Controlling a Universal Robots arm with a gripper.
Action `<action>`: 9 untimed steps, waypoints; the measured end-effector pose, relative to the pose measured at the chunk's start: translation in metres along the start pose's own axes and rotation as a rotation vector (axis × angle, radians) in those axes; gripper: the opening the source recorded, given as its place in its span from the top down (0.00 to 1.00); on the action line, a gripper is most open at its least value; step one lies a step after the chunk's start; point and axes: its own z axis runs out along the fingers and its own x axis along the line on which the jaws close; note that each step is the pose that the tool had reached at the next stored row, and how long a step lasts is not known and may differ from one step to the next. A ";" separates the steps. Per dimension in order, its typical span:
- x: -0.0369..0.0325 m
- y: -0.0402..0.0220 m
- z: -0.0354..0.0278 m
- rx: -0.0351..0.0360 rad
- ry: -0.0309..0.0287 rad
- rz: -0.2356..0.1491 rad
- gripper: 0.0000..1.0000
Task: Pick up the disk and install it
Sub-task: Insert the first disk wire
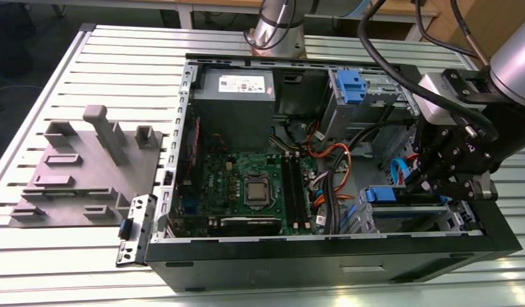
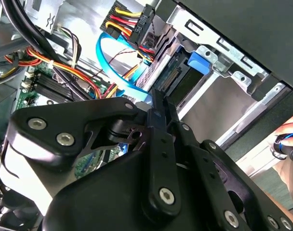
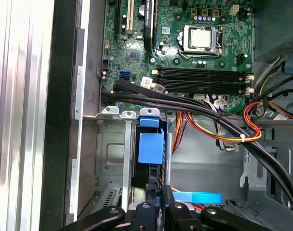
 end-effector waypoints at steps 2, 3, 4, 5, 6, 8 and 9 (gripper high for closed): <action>0.0000 -0.0001 0.0018 0.0001 0.0003 0.000 0.84; 0.0000 -0.0001 0.0018 0.0001 0.0003 0.000 0.84; 0.0000 -0.0001 0.0018 0.0001 0.0004 0.000 0.84; 0.0001 -0.0001 0.0018 0.0001 0.0005 0.000 0.84; 0.0000 -0.0001 0.0019 0.0001 0.0004 0.000 0.84; 0.0000 -0.0002 0.0030 0.0001 0.0006 0.000 0.84; 0.0000 -0.0002 0.0031 0.0001 0.0006 0.000 0.84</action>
